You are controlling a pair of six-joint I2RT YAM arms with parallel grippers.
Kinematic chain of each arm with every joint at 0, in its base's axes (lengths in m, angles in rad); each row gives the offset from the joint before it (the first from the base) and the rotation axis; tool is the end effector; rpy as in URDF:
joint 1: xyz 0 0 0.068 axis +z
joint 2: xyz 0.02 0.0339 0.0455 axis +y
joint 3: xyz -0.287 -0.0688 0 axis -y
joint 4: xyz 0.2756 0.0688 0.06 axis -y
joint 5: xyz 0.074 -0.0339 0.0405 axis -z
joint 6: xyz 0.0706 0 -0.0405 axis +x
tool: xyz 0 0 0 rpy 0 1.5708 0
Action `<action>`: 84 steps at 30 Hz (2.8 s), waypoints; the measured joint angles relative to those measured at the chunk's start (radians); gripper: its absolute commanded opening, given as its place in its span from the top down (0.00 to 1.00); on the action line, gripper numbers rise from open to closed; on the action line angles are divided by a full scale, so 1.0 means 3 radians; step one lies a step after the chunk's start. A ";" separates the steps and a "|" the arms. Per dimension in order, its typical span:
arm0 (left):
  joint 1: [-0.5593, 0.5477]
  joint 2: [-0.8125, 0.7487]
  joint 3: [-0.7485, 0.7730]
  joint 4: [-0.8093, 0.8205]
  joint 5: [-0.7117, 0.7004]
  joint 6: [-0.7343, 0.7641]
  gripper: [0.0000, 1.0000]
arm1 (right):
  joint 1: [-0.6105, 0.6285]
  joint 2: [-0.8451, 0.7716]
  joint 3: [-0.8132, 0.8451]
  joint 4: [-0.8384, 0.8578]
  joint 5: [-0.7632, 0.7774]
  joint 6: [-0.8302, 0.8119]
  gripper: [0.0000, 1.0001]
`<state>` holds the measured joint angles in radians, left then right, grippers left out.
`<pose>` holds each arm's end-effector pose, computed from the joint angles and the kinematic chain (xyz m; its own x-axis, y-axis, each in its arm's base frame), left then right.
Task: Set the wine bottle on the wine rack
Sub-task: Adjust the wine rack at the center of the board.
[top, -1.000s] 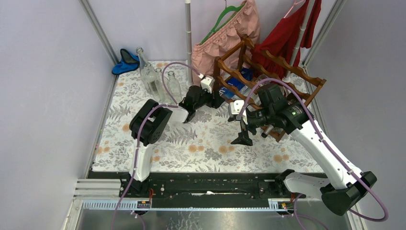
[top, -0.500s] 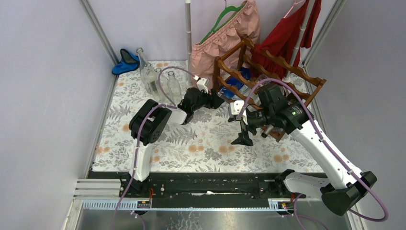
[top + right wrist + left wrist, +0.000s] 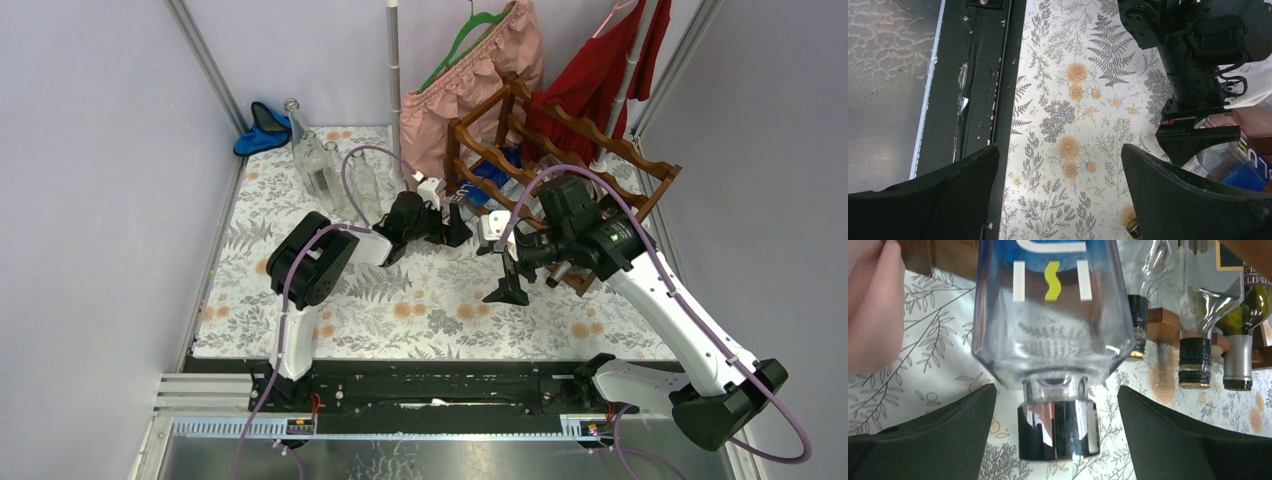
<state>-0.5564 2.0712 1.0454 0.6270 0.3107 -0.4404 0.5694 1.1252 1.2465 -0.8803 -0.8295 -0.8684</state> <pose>0.3979 -0.2729 0.1059 -0.6146 -0.0957 -0.7830 0.5307 0.6842 -0.5002 0.1832 0.1791 0.3816 0.2474 -0.4536 -0.8562 -0.9688 -0.1022 -0.2258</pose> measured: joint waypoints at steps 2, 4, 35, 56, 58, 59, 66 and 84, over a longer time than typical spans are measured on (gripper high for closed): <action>0.0000 -0.0048 -0.0057 -0.0024 -0.0001 0.0013 0.03 | 0.0000 -0.0005 -0.0003 0.0000 0.0000 0.0000 0.00; 0.0000 -0.0127 -0.0142 -0.0052 -0.0004 0.0020 0.02 | 0.0000 -0.0011 -0.0003 -0.0001 0.0001 0.0000 0.00; -0.0163 -0.0904 -0.0506 -0.0322 -0.0575 -0.0135 0.40 | 0.0000 -0.0108 -0.0095 0.0004 -0.0008 0.0000 0.00; -0.0042 -0.0510 0.0134 -0.0849 -0.0595 -0.0126 0.45 | 0.0000 -0.0126 -0.0127 -0.0019 -0.0008 -0.0060 0.00; -0.0039 -0.0490 0.0187 -0.0874 -0.0584 -0.0120 0.59 | 0.0000 -0.0131 -0.0134 -0.0024 -0.0006 -0.0061 0.00; -0.0039 -0.0473 0.0215 -0.0888 -0.0576 -0.0097 0.66 | 0.0000 -0.0132 -0.0134 -0.0024 -0.0006 -0.0061 0.00; -0.0015 -0.0421 0.0261 -0.0885 -0.0388 -0.0072 0.91 | 0.0000 -0.0137 -0.0112 0.0178 0.0443 0.0337 0.00; 0.0053 -0.0393 0.0113 -0.0554 -0.0181 0.0018 0.96 | -0.0835 0.0917 0.1074 0.0505 0.1873 0.1261 0.05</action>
<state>-0.5404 1.9533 1.0794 0.4606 0.2565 -0.4351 0.3187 1.4002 1.5688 -0.7288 -0.2676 -0.4900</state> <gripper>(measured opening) 0.408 0.952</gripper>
